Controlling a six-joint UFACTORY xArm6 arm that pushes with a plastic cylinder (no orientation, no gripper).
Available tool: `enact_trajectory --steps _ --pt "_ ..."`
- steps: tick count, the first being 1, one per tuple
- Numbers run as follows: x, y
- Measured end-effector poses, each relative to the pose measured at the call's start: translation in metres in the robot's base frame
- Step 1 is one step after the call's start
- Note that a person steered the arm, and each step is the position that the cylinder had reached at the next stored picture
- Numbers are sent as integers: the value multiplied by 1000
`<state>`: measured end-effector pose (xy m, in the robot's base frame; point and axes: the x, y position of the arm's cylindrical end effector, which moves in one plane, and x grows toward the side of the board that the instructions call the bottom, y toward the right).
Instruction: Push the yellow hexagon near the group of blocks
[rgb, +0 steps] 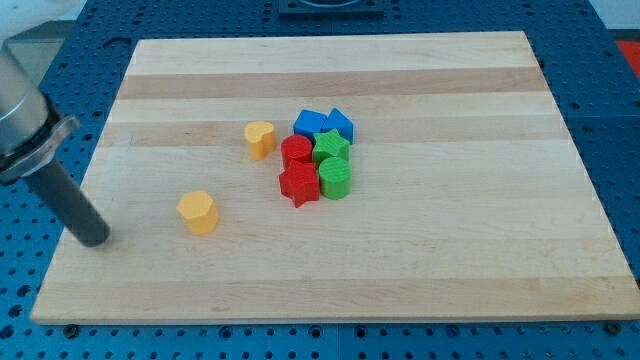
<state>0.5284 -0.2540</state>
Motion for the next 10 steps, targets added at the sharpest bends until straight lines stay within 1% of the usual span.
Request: enact_trajectory --steps 1,2,3,4,5,7,8,9,10 --pt "-23 33" --pt "-19 45" --pt "17 37" --pt "34 46" --pt "20 64" --pt "-31 93" --pt "-45 111" --pt "-40 113" --pt "-5 107"
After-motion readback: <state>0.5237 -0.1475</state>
